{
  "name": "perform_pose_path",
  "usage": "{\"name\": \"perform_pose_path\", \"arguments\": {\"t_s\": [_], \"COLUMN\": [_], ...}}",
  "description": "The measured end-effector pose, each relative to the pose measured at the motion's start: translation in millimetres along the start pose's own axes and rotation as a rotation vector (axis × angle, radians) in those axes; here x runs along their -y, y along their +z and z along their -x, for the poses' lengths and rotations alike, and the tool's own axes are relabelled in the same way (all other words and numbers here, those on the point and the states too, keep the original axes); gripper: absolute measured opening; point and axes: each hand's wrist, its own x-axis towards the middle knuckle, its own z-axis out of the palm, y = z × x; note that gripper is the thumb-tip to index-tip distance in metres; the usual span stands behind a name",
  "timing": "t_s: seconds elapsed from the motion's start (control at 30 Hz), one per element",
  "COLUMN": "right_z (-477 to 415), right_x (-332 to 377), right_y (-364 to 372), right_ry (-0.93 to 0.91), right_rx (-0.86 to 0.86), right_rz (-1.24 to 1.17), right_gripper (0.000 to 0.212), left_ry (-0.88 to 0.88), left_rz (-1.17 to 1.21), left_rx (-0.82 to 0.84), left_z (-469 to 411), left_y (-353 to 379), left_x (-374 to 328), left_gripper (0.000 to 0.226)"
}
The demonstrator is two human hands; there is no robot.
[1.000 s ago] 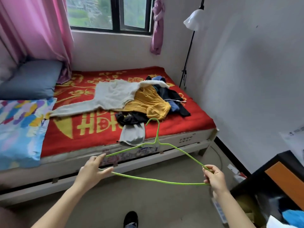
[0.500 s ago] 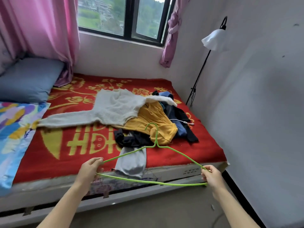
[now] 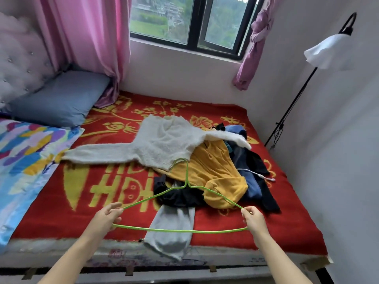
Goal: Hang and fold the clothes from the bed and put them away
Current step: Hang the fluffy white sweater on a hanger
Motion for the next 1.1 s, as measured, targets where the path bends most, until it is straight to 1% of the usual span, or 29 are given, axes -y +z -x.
{"name": "perform_pose_path", "arguments": {"t_s": [0.1, 0.17, 0.2, 0.23, 0.3, 0.37, 0.4, 0.47, 0.5, 0.63, 0.8, 0.97, 1.1], "right_z": [-77, -123, -151, -174, -210, -237, -246, -264, -269, -268, -263, -253, -238], "right_x": [11, 16, 17, 17, 14, 19, 24, 37, 43, 63, 80, 83, 82], "right_y": [-12, -23, -32, -39, -51, -50, -42, -14, 4, 73, 145, 190, 212], "right_ry": [-0.021, -0.021, -0.005, 0.029, 0.144, 0.185, 0.179, 0.136, 0.108, -0.007, -0.091, -0.067, -0.007], "right_rx": [-0.006, -0.041, -0.075, -0.123, -0.191, -0.147, -0.108, -0.006, 0.047, 0.205, 0.372, 0.435, 0.411], "right_rz": [-0.006, 0.013, 0.077, 0.203, 0.505, 0.633, 0.663, 0.724, 0.750, 0.731, 0.810, 0.864, 0.895], "right_gripper": [0.017, 0.017, 0.014, 0.015, 0.037, 0.046, 0.046, 0.042, 0.041, 0.038, 0.037, 0.038, 0.036], "left_ry": [0.006, 0.030, 0.035, 0.040, 0.059, 0.074, 0.071, 0.008, -0.045, -0.239, -0.356, -0.410, -0.441], "left_rz": [0.027, 0.006, -0.030, -0.069, -0.137, -0.155, -0.169, -0.200, -0.212, -0.237, -0.297, -0.305, -0.303], "left_rx": [0.000, 0.004, -0.008, -0.021, -0.040, -0.043, -0.040, -0.058, -0.075, -0.124, -0.199, -0.157, -0.075], "left_z": [-46, -72, -89, -101, -118, -135, -139, -150, -154, -160, -168, -186, -214], "left_y": [43, 74, 94, 108, 131, 145, 148, 149, 146, 125, 100, 77, 50], "left_x": [-30, -48, -57, -65, -77, -86, -89, -83, -76, -45, -12, 1, 3], "left_gripper": [0.019, 0.026, 0.031, 0.035, 0.036, 0.033, 0.032, 0.031, 0.030, 0.025, 0.018, 0.021, 0.020]}}
